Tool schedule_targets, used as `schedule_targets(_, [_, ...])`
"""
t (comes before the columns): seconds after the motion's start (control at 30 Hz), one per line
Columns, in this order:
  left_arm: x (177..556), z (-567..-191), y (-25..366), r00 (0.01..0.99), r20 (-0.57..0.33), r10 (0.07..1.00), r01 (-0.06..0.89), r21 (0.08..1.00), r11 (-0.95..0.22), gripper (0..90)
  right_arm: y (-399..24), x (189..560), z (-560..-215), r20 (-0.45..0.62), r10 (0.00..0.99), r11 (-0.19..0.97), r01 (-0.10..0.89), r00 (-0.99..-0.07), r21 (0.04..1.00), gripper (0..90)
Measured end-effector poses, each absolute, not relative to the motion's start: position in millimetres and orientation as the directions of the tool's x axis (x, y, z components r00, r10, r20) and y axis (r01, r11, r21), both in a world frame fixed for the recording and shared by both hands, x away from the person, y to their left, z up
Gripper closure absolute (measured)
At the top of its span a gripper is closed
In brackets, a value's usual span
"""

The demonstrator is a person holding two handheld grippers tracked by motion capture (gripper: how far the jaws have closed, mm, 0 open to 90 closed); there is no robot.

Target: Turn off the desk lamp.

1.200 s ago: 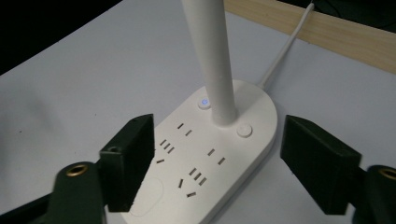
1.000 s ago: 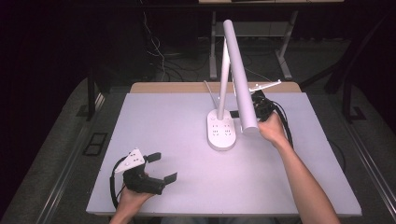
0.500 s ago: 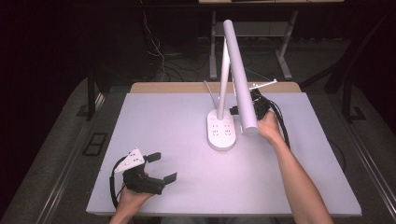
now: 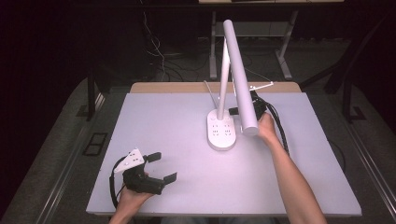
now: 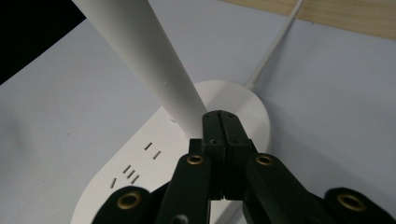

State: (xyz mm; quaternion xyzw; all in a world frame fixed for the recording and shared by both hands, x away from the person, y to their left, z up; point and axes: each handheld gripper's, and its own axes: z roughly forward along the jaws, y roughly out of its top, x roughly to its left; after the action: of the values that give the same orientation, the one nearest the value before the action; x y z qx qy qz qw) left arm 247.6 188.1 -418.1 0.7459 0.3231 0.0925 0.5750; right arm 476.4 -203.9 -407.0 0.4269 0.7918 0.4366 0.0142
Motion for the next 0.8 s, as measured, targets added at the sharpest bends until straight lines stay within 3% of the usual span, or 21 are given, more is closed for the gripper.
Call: schedule_targets(0.8, [246, -418, 186, 0.779, -0.234, 0.581, 0.373, 0.918, -0.131, 0.0, -191, 483, -431, 0.347, 0.714, 0.248, 0.682, -0.609, 0.688, 90.0])
